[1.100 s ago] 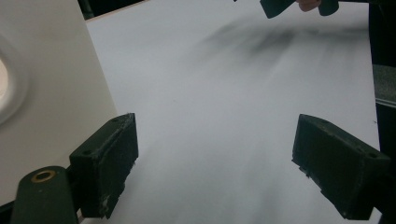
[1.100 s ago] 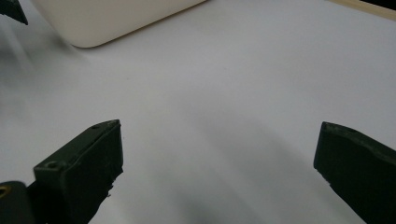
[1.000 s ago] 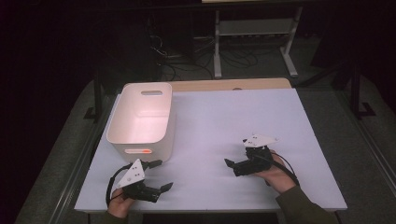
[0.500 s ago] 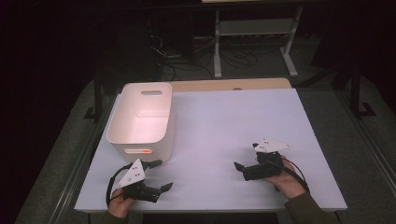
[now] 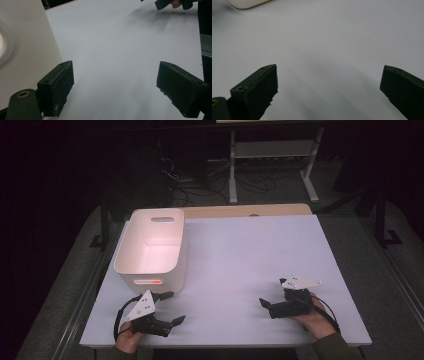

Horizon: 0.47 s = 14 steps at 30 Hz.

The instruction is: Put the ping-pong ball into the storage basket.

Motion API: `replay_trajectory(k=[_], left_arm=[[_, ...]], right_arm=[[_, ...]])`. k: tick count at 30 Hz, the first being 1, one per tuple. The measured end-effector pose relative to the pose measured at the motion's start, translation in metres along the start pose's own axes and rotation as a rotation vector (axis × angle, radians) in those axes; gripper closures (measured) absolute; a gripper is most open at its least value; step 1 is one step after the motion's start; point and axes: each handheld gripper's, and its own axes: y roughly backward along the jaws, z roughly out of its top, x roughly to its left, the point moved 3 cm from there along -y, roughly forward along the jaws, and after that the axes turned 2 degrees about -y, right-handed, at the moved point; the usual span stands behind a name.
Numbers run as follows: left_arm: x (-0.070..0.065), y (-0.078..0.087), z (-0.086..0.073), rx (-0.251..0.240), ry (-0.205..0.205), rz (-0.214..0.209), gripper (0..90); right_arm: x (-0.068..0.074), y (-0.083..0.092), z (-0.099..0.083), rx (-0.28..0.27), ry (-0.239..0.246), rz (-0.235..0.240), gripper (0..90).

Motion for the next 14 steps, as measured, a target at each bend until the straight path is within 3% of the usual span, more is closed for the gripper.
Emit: replay_trajectory(k=[14], left_arm=[[-0.0002,0.0000,0.0001,0.002,-0.003,-0.001,14.1]], right_arm=[[-0.0067,-0.0002,-0.0074,0.022,-0.006,-0.028,1.0]])
